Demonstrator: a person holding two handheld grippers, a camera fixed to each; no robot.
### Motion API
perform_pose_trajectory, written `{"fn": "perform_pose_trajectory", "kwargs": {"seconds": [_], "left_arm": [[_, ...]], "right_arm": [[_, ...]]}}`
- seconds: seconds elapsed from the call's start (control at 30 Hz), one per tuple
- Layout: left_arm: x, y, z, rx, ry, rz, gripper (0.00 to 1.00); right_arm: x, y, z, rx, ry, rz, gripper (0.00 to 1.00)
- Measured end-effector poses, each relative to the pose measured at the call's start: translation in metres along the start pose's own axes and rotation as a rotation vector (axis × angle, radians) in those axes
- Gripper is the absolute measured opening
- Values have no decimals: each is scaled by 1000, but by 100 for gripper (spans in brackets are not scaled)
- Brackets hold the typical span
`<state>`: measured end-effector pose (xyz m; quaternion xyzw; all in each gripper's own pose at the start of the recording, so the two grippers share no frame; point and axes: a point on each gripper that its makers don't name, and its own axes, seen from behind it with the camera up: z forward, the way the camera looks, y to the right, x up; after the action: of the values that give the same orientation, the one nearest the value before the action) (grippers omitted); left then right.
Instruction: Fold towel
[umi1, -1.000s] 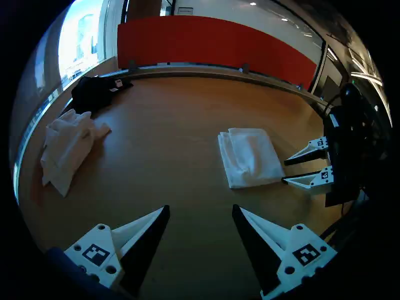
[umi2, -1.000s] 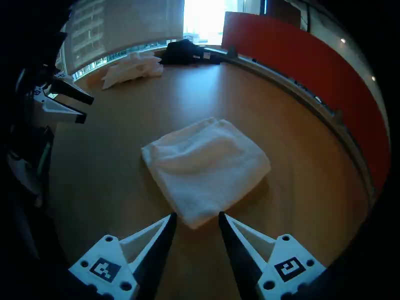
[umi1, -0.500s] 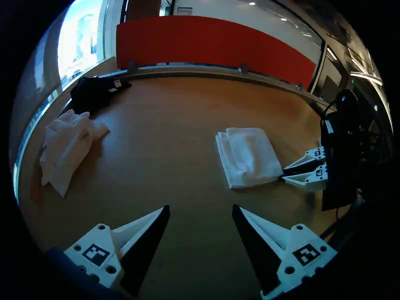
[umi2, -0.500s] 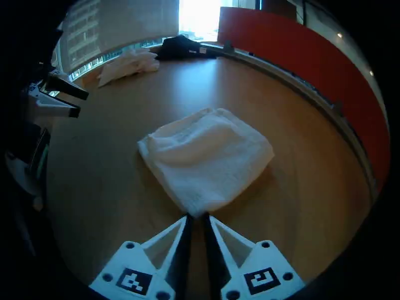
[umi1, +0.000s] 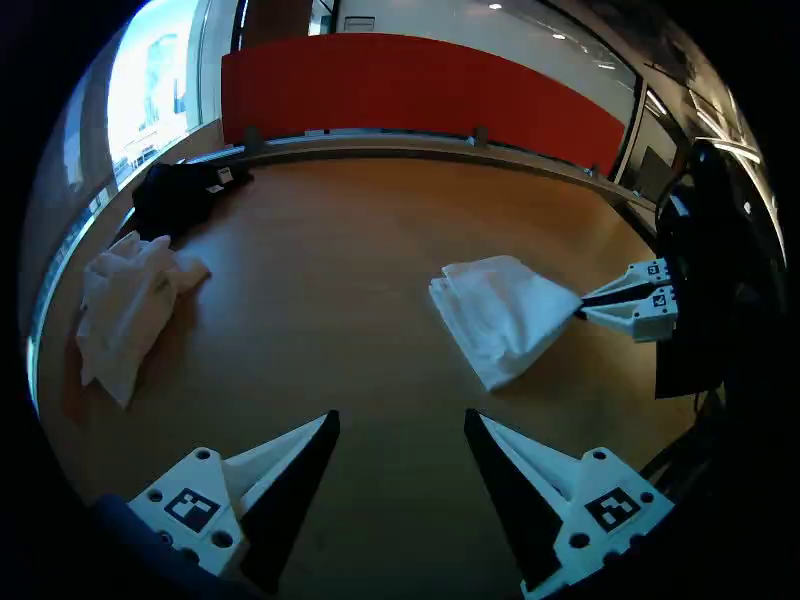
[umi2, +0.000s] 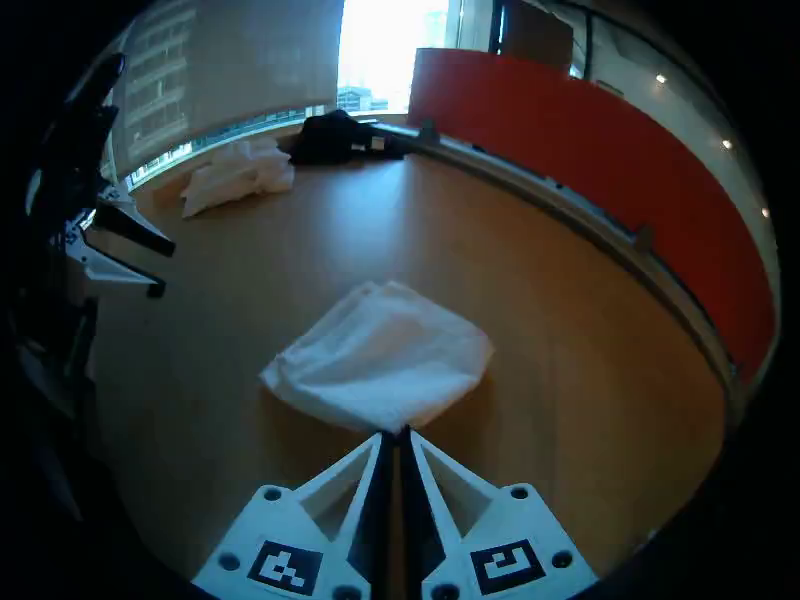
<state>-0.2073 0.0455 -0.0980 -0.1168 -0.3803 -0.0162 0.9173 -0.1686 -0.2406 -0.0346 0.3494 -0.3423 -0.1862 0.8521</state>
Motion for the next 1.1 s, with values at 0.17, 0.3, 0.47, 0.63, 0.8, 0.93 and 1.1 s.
{"fn": "perform_pose_trajectory", "kwargs": {"seconds": [0.17,0.3,0.47,0.63,0.8,0.93,1.1], "left_arm": [[14,4,2,-6,16,15,92],[25,11,2,-13,33,25,92],[36,21,3,-26,48,35,93],[43,31,3,-36,57,46,93],[47,39,4,-43,59,50,92],[50,42,5,-40,59,47,92],[53,45,6,-32,58,47,93]], "right_arm": [[42,20,-22,-28,75,-13,5],[72,36,-42,-48,125,-24,5],[91,58,-67,-78,165,-18,5],[92,87,-91,-121,175,-5,5],[78,121,-114,-172,167,12,4],[62,153,-136,-213,156,31,5],[37,194,-161,-262,141,62,4]]}}
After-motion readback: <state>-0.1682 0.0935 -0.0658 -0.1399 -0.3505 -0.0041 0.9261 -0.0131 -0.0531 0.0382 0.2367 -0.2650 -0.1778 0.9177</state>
